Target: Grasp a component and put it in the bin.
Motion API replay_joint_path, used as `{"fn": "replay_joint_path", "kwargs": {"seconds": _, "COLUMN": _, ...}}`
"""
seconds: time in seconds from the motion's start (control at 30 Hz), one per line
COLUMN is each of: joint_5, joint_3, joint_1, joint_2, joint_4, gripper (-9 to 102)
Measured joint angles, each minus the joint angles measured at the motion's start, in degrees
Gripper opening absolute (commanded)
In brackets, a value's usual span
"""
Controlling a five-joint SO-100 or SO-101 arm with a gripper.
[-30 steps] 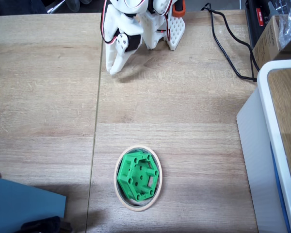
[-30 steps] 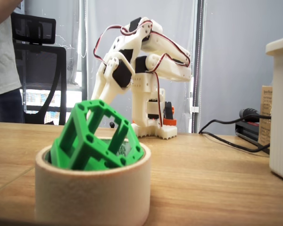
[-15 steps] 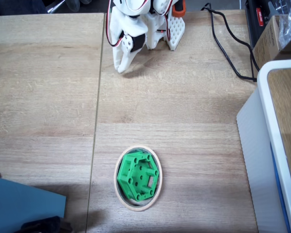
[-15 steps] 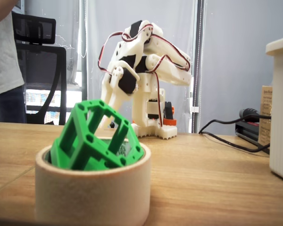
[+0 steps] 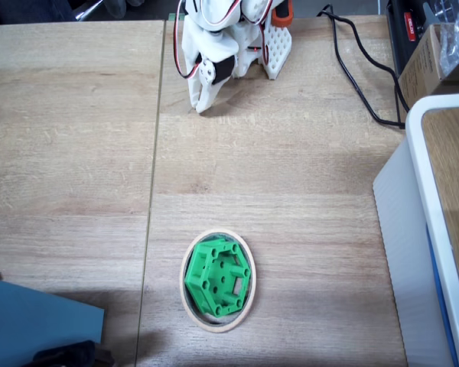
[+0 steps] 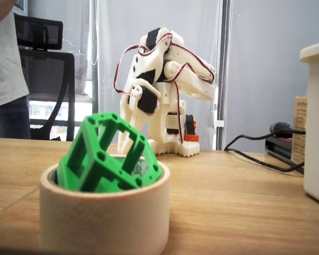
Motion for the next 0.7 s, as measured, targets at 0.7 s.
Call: {"fn": "replay_joint_path", "kwargs": {"seconds": 0.7, "joint_5": 0.0, "joint_3": 0.6, "joint_1": 0.0, "joint_2": 0.9, "joint_4": 0.0, "gripper": 1}}
